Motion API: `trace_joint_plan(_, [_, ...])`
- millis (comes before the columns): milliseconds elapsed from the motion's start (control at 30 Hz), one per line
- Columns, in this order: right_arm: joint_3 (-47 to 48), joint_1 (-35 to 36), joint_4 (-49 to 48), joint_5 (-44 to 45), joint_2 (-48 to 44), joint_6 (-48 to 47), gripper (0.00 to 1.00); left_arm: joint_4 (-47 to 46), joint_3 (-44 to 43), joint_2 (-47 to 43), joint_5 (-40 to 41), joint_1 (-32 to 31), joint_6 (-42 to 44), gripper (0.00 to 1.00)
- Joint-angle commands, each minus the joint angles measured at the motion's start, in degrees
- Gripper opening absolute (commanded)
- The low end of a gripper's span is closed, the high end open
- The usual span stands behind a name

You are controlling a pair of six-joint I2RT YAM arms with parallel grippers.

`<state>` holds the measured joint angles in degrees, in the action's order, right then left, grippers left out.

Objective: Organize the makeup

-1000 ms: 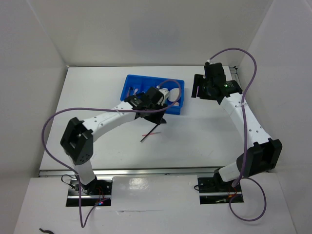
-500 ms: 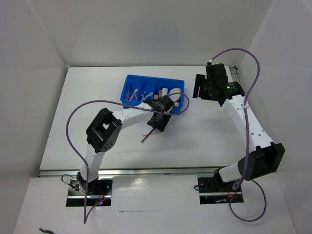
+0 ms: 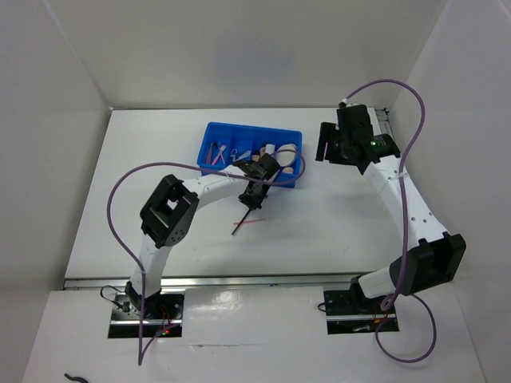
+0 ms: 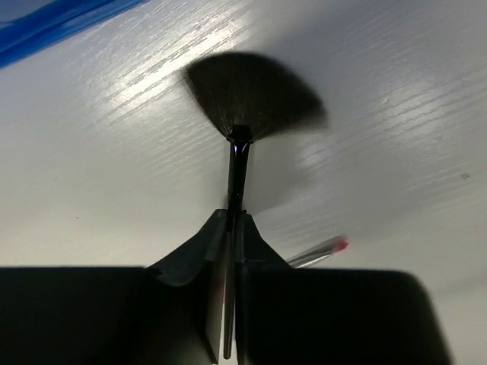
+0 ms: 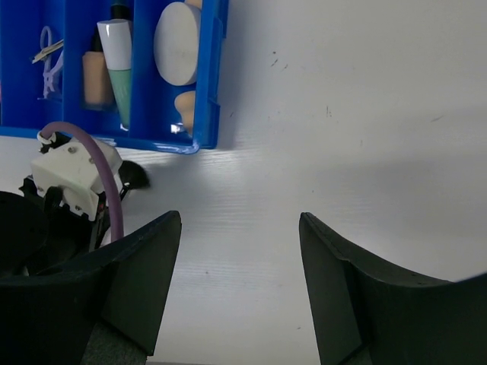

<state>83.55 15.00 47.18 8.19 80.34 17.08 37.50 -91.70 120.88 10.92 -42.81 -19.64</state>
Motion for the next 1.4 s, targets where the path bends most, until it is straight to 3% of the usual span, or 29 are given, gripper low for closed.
trace_joint_plan(0, [-0.5, 0.4, -0.2, 0.6, -0.8, 0.4, 0.71, 0.4, 0.4, -3.8, -0.5, 0.0, 2.4, 0.1])
trace_joint_plan(100, [-0.5, 0.4, -0.2, 0.6, -0.8, 0.4, 0.71, 0.4, 0.4, -6.1, -0.5, 0.0, 2.9, 0.0])
trace_joint_plan(433, [0.8, 0.4, 0.4, 0.6, -0.8, -0.1, 0.71, 8.2, -2.2, -14.4, 1.6, 0.5, 1.2, 0.0])
trace_joint_plan(567, [1.4, 0.4, 0.9, 0.6, 0.3, -0.1, 0.71, 9.5, -5.2, -15.8, 3.1, 6.7, 0.3, 0.0])
trace_joint_plan(700, [2.0, 0.4, 0.9, 0.1, 0.9, -0.1, 0.71, 9.6, -10.3, -13.2, -2.6, 10.3, 2.7, 0.0])
trace_joint_plan(833, [1.4, 0.4, 0.9, 0.6, 0.9, -0.1, 0.71, 7.8, -5.4, -11.9, -5.0, 9.2, 4.0, 0.0])
trace_joint_plan(967, [1.4, 0.4, 0.9, 0.6, 1.4, -0.1, 0.71, 3.9, 3.0, -13.9, -9.3, 5.9, 3.8, 0.12])
trace_joint_plan(1000, [1.4, 0.4, 0.9, 0.6, 1.4, -0.1, 0.71, 3.0, 5.7, -15.0, -9.9, 4.4, 3.2, 0.23])
trace_joint_plan(1100, [1.4, 0.4, 0.3, 0.6, 1.9, -0.1, 0.71, 1.7, 8.3, -15.0, -8.9, 1.2, 2.7, 0.4])
trace_joint_plan(1367, [1.4, 0.4, 0.3, 0.6, 1.9, -0.1, 0.71, -0.7, 10.9, -11.4, -7.8, -3.6, 0.9, 0.44])
